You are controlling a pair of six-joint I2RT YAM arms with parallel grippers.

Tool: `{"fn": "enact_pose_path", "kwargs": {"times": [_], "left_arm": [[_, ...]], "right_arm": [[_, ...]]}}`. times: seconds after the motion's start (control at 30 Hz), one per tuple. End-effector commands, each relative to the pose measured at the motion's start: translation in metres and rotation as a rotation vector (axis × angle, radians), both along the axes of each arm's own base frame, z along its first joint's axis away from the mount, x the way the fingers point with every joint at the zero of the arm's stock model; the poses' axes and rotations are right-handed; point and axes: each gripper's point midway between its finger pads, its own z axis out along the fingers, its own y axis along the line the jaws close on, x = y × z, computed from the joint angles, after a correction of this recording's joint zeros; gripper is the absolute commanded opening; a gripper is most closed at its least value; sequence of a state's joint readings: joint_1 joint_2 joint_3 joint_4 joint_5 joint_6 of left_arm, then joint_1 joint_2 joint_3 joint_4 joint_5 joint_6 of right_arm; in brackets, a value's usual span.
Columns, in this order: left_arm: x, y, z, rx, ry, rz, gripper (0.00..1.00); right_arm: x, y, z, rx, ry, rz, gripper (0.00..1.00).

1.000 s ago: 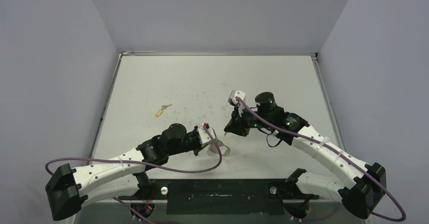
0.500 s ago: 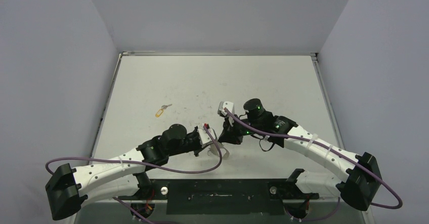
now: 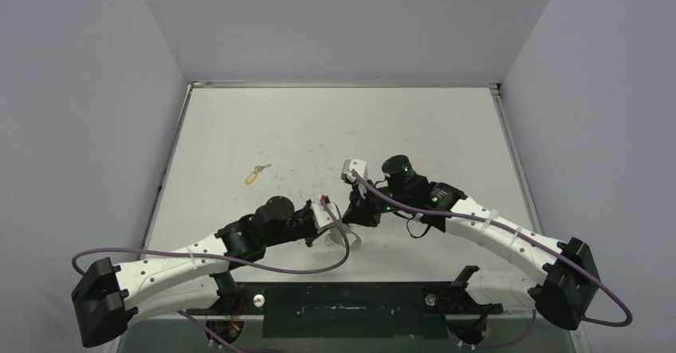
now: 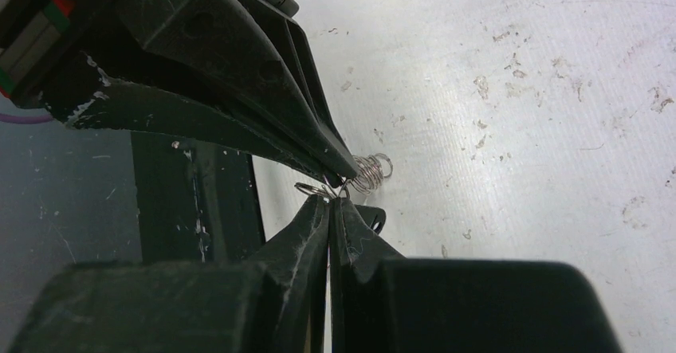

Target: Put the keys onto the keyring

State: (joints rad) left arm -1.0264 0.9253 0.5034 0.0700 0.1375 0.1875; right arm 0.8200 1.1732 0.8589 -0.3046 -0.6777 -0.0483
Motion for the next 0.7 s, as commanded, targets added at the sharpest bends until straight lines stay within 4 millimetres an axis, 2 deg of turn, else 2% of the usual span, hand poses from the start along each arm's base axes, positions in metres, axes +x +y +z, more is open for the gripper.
{"fn": "enact_pose_path", "kwargs": {"times": [0.0,0.23,0.33,0.5,0.67], "left_arm": [[0.003,-0.008,0.033,-0.105,-0.066,-0.004,0.00],[0.005,-0.005,0.036,-0.094,-0.094,-0.002,0.00],[0.005,-0.005,0.038,-0.089,-0.101,-0.006,0.00],[0.006,-0.001,0.040,-0.082,-0.128,-0.002,0.00],[0.009,0.003,0.042,0.013,-0.125,0.010,0.00]], "right_arm": [[0.009,0.005,0.020,0.033,-0.079,-0.003,0.00],[0.003,0.006,0.030,0.046,-0.082,0.038,0.00],[0.006,0.001,0.033,0.015,-0.106,0.030,0.00],[0.009,0.001,0.048,0.046,-0.129,0.020,0.00],[0.012,0.004,0.047,0.044,-0.127,0.022,0.00]]}}
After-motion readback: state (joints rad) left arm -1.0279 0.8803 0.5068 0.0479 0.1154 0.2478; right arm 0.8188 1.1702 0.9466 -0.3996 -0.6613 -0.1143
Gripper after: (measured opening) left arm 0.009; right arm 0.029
